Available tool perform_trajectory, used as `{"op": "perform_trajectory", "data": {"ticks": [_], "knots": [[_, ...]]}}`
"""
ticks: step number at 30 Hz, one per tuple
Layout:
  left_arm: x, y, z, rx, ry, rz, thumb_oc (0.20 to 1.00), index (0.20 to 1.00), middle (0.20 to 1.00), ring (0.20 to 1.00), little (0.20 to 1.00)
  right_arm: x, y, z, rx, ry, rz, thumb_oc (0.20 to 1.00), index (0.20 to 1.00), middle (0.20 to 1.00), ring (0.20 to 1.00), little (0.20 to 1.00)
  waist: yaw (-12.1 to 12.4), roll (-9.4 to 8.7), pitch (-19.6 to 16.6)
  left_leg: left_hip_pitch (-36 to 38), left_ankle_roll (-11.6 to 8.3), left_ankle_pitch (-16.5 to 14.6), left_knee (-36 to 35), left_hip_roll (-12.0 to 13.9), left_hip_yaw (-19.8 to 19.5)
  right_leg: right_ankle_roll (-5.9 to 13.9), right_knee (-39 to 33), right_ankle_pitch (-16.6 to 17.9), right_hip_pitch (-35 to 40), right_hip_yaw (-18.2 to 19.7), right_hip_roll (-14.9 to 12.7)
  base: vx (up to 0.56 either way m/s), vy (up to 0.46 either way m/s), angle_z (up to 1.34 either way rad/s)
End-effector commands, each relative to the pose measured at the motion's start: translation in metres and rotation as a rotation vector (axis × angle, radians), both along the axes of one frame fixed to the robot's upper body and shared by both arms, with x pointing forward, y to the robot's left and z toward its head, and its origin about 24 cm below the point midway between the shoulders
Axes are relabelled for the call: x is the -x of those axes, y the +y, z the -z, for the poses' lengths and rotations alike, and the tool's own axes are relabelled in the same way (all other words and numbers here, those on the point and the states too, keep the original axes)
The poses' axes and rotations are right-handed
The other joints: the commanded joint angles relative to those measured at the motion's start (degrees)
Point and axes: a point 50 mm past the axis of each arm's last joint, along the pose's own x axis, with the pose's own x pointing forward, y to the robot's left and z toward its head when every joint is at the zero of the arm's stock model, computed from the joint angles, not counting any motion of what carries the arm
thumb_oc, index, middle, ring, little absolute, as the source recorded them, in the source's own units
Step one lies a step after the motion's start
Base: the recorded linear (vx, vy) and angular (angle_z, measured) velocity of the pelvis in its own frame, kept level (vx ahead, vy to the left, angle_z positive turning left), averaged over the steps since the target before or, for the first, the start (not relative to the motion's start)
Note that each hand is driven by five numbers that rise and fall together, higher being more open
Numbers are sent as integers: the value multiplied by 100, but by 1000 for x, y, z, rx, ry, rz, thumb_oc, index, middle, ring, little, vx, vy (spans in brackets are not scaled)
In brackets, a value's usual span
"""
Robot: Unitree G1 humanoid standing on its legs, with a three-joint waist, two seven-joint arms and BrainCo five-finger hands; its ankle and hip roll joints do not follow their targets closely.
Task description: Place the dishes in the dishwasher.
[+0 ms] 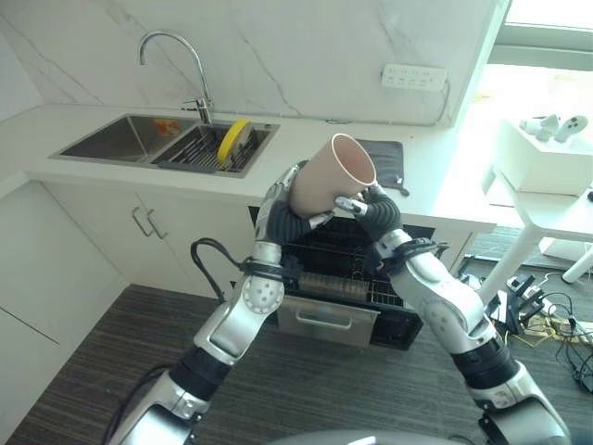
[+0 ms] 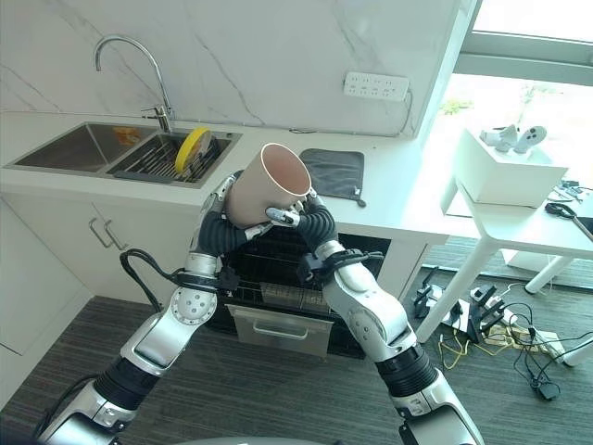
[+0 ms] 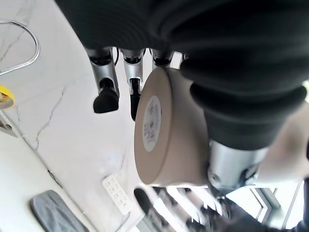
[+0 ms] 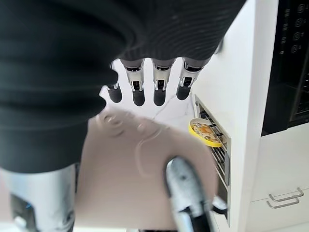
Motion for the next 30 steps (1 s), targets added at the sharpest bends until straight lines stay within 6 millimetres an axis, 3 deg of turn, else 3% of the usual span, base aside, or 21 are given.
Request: {"op": "perform_trajectory", "data": {"ticks": [1, 18, 30], "knots": [[-8, -12, -33, 15, -149, 49, 200, 200, 200, 200, 200, 1, 11, -62, -134, -239, -34, 1000, 1000, 1000, 1000, 1000, 36, -74, 169, 72, -1, -346, 33, 305, 133, 482, 36, -723, 533, -183, -461, -18, 19, 7], [-8, -17, -18, -7, -134, 62, 200, 200, 200, 200, 200, 2, 17, -78, -128, -310, -48, 1000, 1000, 1000, 1000, 1000, 49, -86, 150, 69, -10, -353, 33, 326, 180, 460, 36, -738, 523, -197, -461, -3, 3, 1], [-10, -20, -7, 24, -163, 39, 200, 200, 200, 200, 200, 0, 28, -69, -106, -243, -105, 1000, 1000, 1000, 1000, 1000, 31, -140, 157, 84, -13, -356, 33, 334, 223, 455, 36, -725, 524, -188, -468, 0, 0, 0]]}}
